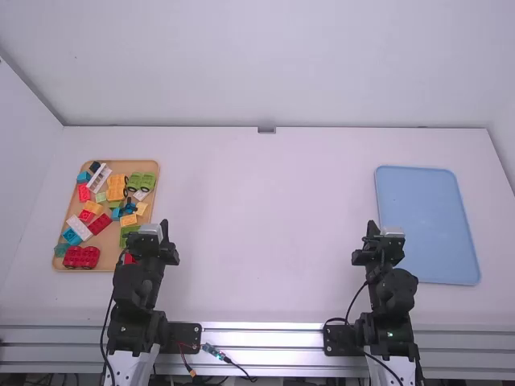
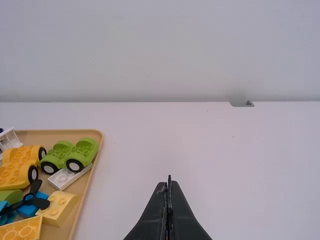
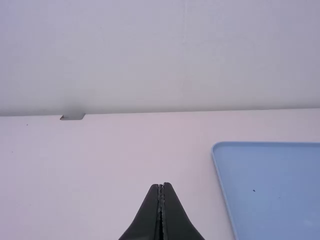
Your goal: Assemble lego blocks to make yellow taxi
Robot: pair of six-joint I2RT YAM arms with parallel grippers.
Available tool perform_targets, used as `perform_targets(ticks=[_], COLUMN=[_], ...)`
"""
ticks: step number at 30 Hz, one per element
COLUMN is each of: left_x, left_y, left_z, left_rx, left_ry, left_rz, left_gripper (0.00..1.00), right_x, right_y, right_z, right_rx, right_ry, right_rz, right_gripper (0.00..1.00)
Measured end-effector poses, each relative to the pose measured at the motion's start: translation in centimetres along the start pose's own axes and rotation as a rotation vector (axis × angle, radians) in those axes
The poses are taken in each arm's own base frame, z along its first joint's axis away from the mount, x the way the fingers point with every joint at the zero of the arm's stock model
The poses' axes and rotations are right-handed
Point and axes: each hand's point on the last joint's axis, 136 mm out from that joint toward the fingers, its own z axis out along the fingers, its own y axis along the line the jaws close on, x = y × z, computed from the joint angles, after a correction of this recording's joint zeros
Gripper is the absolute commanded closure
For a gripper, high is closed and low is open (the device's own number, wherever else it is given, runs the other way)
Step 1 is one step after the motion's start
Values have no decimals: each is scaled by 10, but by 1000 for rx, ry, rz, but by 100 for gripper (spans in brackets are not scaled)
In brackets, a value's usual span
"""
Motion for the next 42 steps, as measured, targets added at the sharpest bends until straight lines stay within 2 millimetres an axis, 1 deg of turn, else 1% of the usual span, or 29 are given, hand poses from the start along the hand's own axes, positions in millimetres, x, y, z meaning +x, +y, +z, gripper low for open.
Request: perform_targets(ticks=[11, 15, 18, 21, 24, 28, 31, 32, 33, 39, 41, 42], left_x=[3, 8, 10, 8, -2, -10, -14, -16, -16, -32, -34, -36], left_y=[0, 0, 0, 0, 0, -1, -1, -1, -1, 9, 12, 14], left_z=[1, 2, 3, 4, 5, 7, 9, 10, 10, 18, 20, 23], left_rx=[0, 0, 0, 0, 0, 1, 2, 0, -1, -60, -78, -91], left_ry=[12, 38, 57, 65, 62, 65, 78, 82, 83, 86, 94, 108], left_rz=[0, -2, -8, -16, -27, -38, -48, -51, -52, -59, -61, -63], left_gripper=[96, 92, 88, 84, 78, 72, 67, 64, 63, 51, 48, 45], right_x=[2, 9, 9, 4, -4, -12, -18, -20, -20, -35, -37, -40], right_y=[0, 1, 1, 2, 4, 4, 5, 6, 6, 11, 13, 17], right_z=[1, 2, 3, 4, 6, 11, 15, 16, 17, 30, 33, 37], right_rx=[-2, -5, -7, -13, -21, -26, -33, -37, -37, -64, -73, -87], right_ry=[10, 49, 67, 77, 93, 112, 131, 139, 140, 175, 182, 189], right_rz=[-3, -2, -1, -3, -6, -14, -19, -19, -20, -18, -16, -16], right_gripper=[96, 91, 88, 84, 78, 72, 66, 63, 63, 50, 48, 44])
